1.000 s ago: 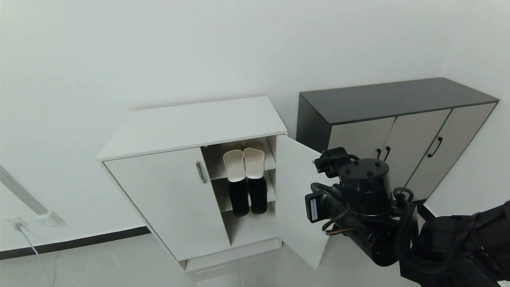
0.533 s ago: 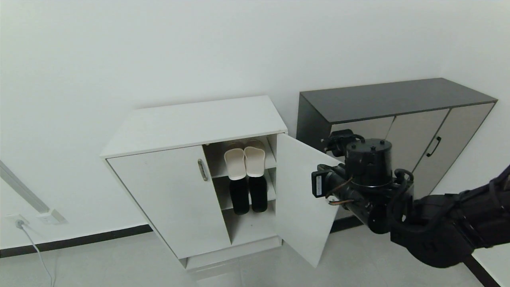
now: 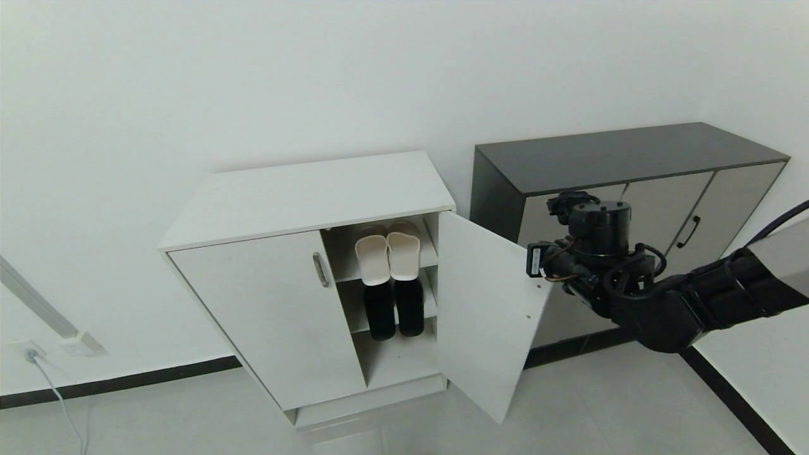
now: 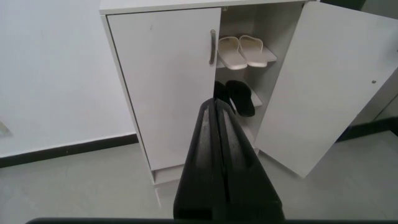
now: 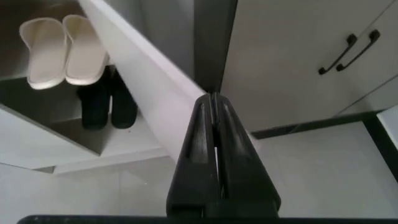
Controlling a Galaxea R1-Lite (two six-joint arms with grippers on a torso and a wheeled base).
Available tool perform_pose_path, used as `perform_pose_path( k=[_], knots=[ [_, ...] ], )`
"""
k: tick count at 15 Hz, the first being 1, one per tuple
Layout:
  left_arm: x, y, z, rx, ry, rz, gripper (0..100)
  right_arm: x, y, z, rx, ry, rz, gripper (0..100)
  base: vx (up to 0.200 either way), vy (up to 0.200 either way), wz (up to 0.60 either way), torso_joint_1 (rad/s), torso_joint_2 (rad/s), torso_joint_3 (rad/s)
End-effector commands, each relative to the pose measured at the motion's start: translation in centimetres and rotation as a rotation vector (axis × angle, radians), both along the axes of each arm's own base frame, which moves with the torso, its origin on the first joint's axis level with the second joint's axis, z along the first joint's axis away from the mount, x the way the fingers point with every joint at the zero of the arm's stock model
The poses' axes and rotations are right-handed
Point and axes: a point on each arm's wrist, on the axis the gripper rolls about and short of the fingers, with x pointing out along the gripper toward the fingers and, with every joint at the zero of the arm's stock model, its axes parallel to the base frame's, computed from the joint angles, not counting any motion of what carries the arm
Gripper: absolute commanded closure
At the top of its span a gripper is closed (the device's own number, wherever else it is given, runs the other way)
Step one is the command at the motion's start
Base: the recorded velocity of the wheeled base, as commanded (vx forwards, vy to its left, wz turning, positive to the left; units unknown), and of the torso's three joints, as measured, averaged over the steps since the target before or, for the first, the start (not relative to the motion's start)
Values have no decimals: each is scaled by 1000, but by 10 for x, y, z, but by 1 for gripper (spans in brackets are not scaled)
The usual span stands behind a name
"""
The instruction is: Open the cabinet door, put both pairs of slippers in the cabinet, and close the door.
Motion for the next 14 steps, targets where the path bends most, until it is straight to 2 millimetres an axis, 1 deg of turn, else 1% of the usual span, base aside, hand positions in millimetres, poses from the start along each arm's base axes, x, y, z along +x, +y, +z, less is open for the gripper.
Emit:
perform_pose_path(
  k=[1, 5, 8, 11, 14],
  knots=[
    [0, 0, 0, -1, 2, 1, 100, 11, -11, -4, 2, 6, -31, 100, 0, 0, 0, 0, 0, 0],
    [0, 0, 0, -4, 1, 1, 100, 19, -15, -11, 0, 18, -41, 100, 0, 0, 0, 0, 0, 0],
    [0, 0, 0, -4, 1, 1, 100, 22, -14, -17, -4, 31, -41, 100, 0, 0, 0, 0, 0, 0],
    [0, 0, 0, -4, 2, 1, 100, 22, -14, -21, -14, 50, -42, 100, 0, 0, 0, 0, 0, 0],
    [0, 0, 0, -6, 1, 1, 100, 18, -9, -21, -17, 55, -28, 100, 0, 0, 0, 0, 0, 0]
  ],
)
